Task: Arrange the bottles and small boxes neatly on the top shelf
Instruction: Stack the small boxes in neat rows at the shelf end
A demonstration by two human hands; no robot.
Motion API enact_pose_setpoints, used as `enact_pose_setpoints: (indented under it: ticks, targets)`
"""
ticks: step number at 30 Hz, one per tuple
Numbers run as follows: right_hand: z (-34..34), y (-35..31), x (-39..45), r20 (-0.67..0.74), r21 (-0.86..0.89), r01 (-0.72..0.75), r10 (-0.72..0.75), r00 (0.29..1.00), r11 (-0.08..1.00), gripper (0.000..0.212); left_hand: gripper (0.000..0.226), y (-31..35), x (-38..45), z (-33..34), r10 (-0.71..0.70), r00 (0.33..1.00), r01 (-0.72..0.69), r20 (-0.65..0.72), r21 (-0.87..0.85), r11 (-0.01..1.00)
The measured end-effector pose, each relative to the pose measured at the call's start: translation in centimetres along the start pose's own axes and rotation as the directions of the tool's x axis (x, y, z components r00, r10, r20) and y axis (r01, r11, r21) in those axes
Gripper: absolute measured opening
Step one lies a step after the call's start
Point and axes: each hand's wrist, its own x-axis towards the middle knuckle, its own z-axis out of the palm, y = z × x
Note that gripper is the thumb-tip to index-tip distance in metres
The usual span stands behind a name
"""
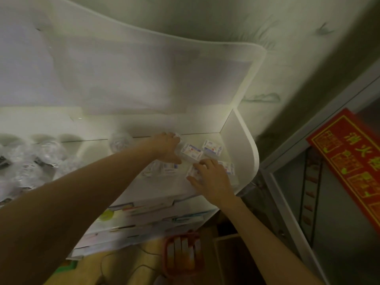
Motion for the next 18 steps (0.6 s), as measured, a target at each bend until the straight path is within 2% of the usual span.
enact_pose_setpoints:
  ticks: [5,8,13,18]
  targets:
    - [0.0,1.1,-0.1,0.015,-0.001,-0.054,0.054,0.998,0.999,0.055,0.073,0.6,0.4,-0.4,-0.041,0.999,0.040,-0.017,-0.050,0.998]
    - [-0.3,1.4,0.0,0.038,0.083,-0.096,0.093,0.995,0.992,0.056,0.064,0.6,0.0,-1.1,-0.054,0.997,0.050,-0.051,-0.068,0.996]
    - [-1.2,1.8,-0.2,-0.017,0.171,-0.102,0.107,0.994,0.980,0.058,0.053,0.0,-0.6,-1.9,-0.029,0.998,0.022,-0.064,-0.109,0.994]
    - [-2.9,3.2,-0.6,0.070,0.143,-0.128,0.119,0.990,0.981,0.071,0.049,0.0,-0.7,-2.6,0.009,0.991,-0.029,-0.132,-0.151,0.988]
